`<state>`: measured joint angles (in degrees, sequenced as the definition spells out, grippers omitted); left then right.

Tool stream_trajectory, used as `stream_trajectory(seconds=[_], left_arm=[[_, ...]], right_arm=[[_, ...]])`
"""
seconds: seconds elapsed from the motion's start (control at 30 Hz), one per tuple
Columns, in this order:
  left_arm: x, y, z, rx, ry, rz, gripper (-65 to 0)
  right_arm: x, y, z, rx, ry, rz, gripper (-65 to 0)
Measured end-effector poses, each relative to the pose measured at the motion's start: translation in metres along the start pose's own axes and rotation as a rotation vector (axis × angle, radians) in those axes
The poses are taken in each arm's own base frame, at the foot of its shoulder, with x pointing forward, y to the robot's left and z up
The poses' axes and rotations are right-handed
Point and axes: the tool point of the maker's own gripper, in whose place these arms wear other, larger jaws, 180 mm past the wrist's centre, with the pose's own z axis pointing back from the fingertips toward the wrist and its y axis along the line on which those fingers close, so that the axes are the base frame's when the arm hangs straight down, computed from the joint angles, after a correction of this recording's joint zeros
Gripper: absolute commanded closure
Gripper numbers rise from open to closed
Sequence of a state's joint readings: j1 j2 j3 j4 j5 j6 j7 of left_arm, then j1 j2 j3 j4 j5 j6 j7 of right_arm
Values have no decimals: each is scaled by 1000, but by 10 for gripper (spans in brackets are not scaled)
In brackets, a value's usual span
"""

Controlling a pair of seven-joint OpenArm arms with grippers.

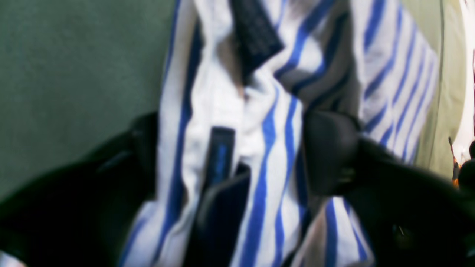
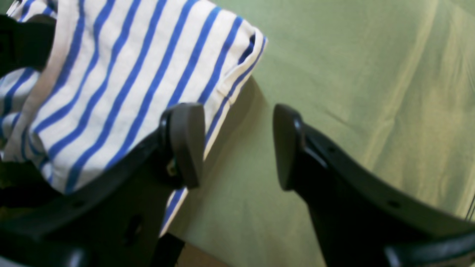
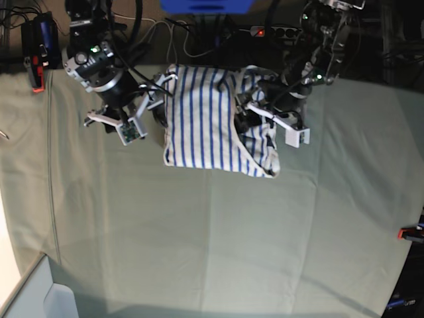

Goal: Layout the t-shirt on the table in an organized manner, then fold the t-shirt properly
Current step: 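Tuck and square the folded shirt's edge with the left gripper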

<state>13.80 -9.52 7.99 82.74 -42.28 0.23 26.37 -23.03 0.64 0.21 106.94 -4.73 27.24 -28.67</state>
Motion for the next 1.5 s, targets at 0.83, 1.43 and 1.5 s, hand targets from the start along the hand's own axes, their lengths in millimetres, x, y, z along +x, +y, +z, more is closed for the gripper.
stream_trajectory(seconds=[0.83,1.43,1.5], left_arm=[[52,-106,-100,-230,381,-1010,0],[38,-154,-135,-247,327,-1497,0],[48,-149,-135,-226,319,-1449,0]], right_arm=[[5,-30,2,-80,-18,-25,-303],[-11,-79,19,-229,10,-90,-303],[-11,-79,19,-229,10,-90,-303]])
